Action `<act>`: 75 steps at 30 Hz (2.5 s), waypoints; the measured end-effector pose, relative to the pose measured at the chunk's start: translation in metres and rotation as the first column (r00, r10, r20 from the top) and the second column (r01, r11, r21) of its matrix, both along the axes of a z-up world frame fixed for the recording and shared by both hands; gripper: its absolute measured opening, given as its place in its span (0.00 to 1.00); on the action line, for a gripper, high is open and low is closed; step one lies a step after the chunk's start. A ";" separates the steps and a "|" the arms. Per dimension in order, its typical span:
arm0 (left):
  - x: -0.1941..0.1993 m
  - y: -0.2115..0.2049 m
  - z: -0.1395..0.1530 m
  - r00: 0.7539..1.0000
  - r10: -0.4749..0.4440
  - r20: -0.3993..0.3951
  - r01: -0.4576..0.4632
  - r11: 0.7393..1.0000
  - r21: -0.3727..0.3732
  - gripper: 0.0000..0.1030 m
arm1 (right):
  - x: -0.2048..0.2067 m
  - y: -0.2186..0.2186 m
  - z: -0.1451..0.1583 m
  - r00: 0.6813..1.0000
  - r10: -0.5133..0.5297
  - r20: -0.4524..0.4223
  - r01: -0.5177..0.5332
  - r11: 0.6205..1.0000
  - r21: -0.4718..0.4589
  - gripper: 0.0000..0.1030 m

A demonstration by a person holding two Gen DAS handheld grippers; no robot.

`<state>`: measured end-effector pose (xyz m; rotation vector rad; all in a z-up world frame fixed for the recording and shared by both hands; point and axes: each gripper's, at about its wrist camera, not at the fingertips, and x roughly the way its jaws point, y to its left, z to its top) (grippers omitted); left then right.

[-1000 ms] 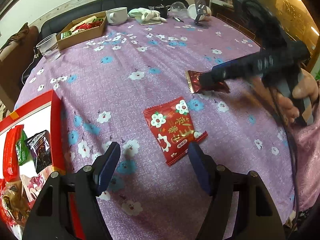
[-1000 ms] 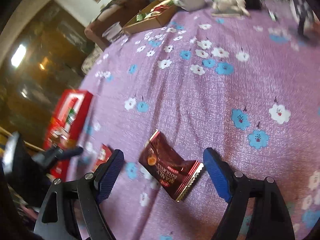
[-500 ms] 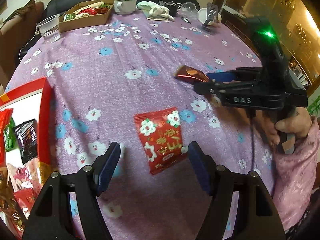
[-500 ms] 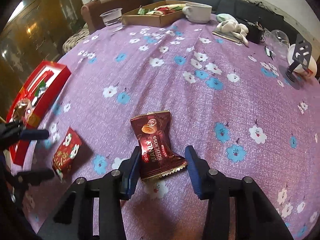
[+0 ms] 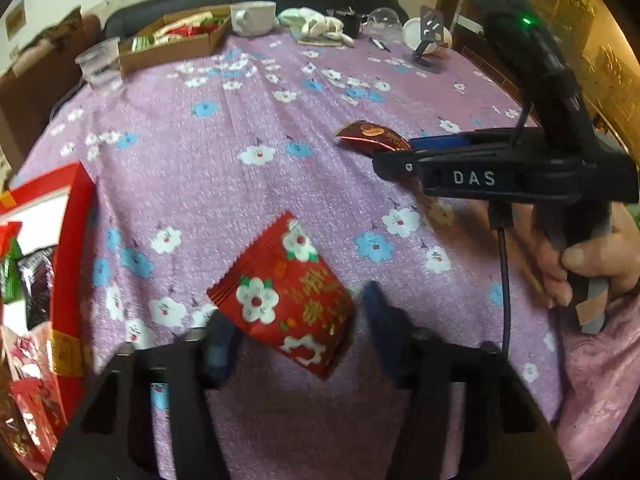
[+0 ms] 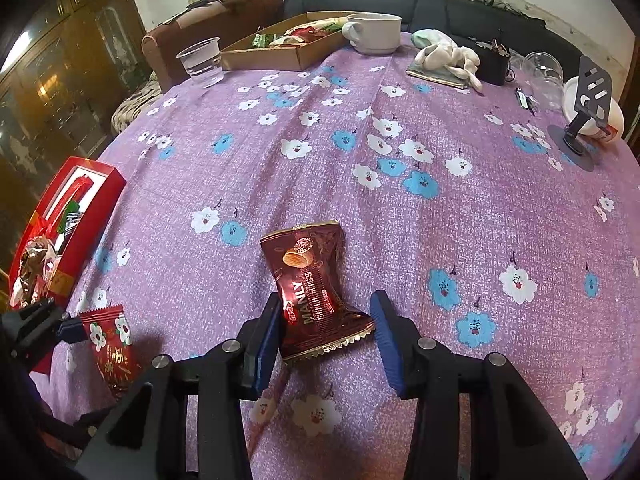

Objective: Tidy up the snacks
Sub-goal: 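Grasp the red-and-white packet with left gripper while right grasps the dark red coffee packet, then carry both packets over the tray and open both grippers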

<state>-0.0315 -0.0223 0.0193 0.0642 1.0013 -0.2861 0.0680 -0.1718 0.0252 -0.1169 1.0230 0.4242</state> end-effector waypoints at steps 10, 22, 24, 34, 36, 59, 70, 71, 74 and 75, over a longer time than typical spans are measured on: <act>0.004 0.020 0.002 0.999 0.025 0.025 -0.023 0.997 -0.080 0.19 | -0.010 0.039 0.002 0.998 0.064 0.028 -0.065 0.997 0.028 0.43; -0.017 0.070 0.042 0.981 0.124 0.150 -0.112 0.990 -0.083 0.19 | -0.016 0.040 0.027 0.999 0.020 0.028 -0.027 0.957 0.289 0.43; -0.023 0.084 0.049 0.973 0.149 0.177 -0.137 0.988 -0.077 0.19 | -0.019 0.045 0.029 0.999 0.031 0.029 -0.038 0.947 0.319 0.43; -0.043 0.168 0.066 0.919 0.302 0.254 -0.288 0.953 -0.094 0.20 | -0.045 0.104 0.039 0.995 0.093 0.025 -0.095 0.912 0.398 0.43; -0.047 0.185 0.066 0.906 0.334 0.260 -0.320 0.942 -0.097 0.20 | -0.050 0.121 0.040 0.993 0.115 0.019 -0.112 0.906 0.408 0.43; -0.065 0.254 0.037 0.850 0.470 0.237 -0.469 0.881 -0.066 0.20 | -0.114 0.269 0.019 0.956 0.262 0.135 -0.281 0.949 0.143 0.43; -0.063 0.250 0.032 0.853 0.469 0.230 -0.477 0.879 -0.023 0.20 | -0.117 0.268 0.016 0.949 0.248 0.193 -0.262 0.964 0.047 0.43; -0.062 0.250 0.033 0.852 0.470 0.231 -0.478 0.878 -0.020 0.20 | -0.117 0.269 0.016 0.948 0.249 0.199 -0.261 0.964 0.039 0.44; -0.062 0.249 0.032 0.851 0.471 0.233 -0.483 0.876 -0.009 0.20 | -0.117 0.270 0.016 0.945 0.253 0.207 -0.264 0.964 0.026 0.44; -0.062 0.248 0.032 0.851 0.471 0.235 -0.483 0.875 -0.004 0.20 | -0.117 0.270 0.016 0.944 0.254 0.209 -0.264 0.964 0.024 0.45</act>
